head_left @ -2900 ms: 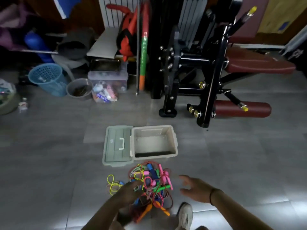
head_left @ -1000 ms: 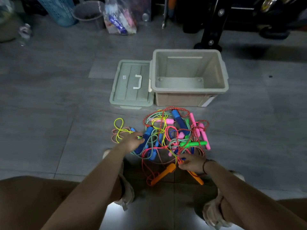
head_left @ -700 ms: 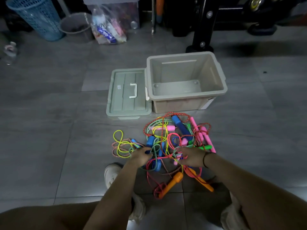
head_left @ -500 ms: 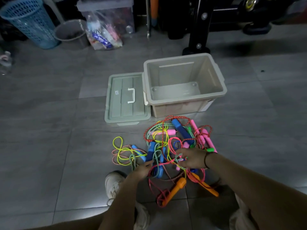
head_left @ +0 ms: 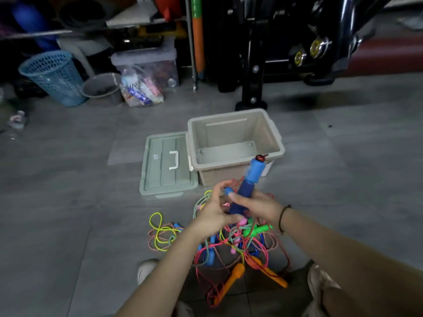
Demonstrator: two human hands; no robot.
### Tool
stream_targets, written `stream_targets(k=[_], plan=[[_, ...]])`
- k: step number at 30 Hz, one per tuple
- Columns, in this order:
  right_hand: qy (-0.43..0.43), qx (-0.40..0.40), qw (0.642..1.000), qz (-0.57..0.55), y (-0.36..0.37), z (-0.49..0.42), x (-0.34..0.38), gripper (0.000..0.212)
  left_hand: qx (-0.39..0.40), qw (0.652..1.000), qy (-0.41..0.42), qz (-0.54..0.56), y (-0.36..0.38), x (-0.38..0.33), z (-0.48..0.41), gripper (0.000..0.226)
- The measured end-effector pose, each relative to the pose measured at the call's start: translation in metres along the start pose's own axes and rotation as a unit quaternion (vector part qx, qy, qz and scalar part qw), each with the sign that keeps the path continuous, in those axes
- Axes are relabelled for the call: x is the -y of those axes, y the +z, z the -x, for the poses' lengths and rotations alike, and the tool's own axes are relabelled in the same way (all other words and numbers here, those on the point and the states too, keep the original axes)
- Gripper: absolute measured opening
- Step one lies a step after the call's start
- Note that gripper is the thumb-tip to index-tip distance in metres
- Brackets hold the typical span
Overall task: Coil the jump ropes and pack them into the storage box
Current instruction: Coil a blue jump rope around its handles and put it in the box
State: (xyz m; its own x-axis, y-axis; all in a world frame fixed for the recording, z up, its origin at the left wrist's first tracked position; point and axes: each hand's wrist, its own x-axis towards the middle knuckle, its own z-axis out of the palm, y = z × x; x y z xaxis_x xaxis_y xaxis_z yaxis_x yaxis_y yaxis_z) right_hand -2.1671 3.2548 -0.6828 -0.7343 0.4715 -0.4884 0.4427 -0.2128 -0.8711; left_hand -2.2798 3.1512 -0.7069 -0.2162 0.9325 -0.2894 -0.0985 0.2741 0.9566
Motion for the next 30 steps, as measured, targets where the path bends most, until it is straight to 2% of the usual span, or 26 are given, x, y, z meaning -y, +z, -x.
stream_targets(k=[1, 2, 5, 9, 10, 12, 14, 16, 19, 20, 22, 25, 27, 30], plan=[[-0.038, -0.024, 0.996, -0.071, -0.002, 0.011, 0.019, 0.021, 0.004, 0.999, 0.035, -0.039, 0.008, -0.027, 0.004, 0.079], [-0.07, -0.047, 0.991, -0.101, -0.005, 0.02, 0.036, 0.011, -0.003, 0.995, 0.068, -0.076, 0.013, -0.05, 0.009, 0.076], [-0.159, -0.088, 0.979, -0.097, -0.015, 0.055, 0.093, 0.012, -0.008, 0.986, 0.123, -0.114, 0.017, -0.114, 0.036, 0.064], [-0.211, -0.108, 0.971, 0.006, -0.03, 0.103, 0.148, 0.012, -0.028, 0.977, 0.113, -0.178, 0.007, -0.178, 0.076, 0.021], [-0.218, -0.108, 0.969, 0.046, -0.033, 0.11, 0.155, 0.015, -0.043, 0.978, 0.101, -0.178, 0.004, -0.186, 0.083, 0.018], [-0.217, -0.088, 0.969, 0.08, -0.031, 0.121, 0.166, 0.018, -0.076, 0.984, 0.08, -0.141, 0.001, -0.193, 0.09, 0.024], [-0.221, -0.05, 0.972, 0.065, -0.02, 0.129, 0.176, 0.017, -0.111, 0.987, 0.073, -0.085, 0.007, -0.196, 0.091, 0.024], [-0.242, -0.019, 0.97, 0.032, -0.009, 0.137, 0.183, 0.03, -0.165, 0.981, 0.092, -0.05, 0.017, -0.198, 0.085, 0.02], [-0.308, 0.031, 0.951, -0.016, -0.004, 0.147, 0.19, 0.037, -0.229, 0.955, 0.17, -0.075, 0.027, -0.2, 0.069, 0.065], [-0.338, 0.05, 0.939, -0.032, -0.005, 0.149, 0.191, 0.036, -0.233, 0.952, 0.176, -0.09, 0.027, -0.2, 0.064, 0.072], [-0.398, 0.078, 0.91, -0.085, -0.01, 0.153, 0.195, 0.033, -0.241, 0.953, 0.147, -0.109, 0.022, -0.194, 0.052, 0.068], [-0.463, 0.088, 0.867, -0.164, -0.029, 0.155, 0.2, 0.039, -0.258, 0.96, 0.031, -0.105, 0.01, -0.189, 0.033, 0.055], [-0.474, 0.069, 0.861, -0.167, -0.044, 0.159, 0.201, 0.039, -0.219, 0.966, -0.03, -0.137, 0.003, -0.19, 0.022, 0.051], [-0.444, -0.003, 0.89, -0.108, -0.06, 0.165, 0.196, 0.025, -0.025, 0.966, -0.057, -0.253, 0.01, -0.193, 0.01, 0.054]])
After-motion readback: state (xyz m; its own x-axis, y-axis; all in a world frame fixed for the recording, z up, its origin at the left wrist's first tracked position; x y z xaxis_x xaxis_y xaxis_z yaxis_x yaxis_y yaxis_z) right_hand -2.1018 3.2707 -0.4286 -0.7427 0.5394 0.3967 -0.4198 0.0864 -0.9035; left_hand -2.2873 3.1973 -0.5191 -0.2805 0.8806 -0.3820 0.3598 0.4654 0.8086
